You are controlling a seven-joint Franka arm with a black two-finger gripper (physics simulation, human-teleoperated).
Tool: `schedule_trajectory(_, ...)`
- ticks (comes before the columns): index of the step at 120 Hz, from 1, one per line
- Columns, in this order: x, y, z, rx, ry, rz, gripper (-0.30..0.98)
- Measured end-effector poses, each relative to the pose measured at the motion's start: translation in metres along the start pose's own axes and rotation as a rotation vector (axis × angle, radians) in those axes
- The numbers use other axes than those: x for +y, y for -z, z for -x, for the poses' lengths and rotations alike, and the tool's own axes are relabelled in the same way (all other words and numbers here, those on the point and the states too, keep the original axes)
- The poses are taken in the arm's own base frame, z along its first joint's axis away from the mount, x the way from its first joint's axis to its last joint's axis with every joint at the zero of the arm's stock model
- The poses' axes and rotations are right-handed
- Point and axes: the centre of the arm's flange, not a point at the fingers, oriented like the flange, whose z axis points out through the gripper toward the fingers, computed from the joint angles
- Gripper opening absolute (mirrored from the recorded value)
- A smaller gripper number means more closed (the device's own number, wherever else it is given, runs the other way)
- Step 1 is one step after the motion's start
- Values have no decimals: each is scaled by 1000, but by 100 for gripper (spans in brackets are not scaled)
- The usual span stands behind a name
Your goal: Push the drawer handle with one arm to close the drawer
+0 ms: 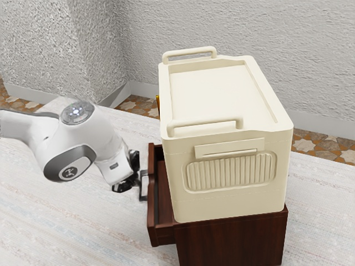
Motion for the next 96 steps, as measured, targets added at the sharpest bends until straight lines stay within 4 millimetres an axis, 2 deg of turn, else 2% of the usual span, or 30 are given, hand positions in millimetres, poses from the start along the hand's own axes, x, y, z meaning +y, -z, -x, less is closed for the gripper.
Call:
schedule_trajectory(20,-6,0,-17,39,-25,-51,-6)
schedule_trajectory(44,-21,-4,-41,64,-54,-95,-9)
schedule_trajectory(58,-13,-8,-41,67,-47,-85,-10)
schedule_trajectory(96,-17,36,-19,22,33,-35,-10)
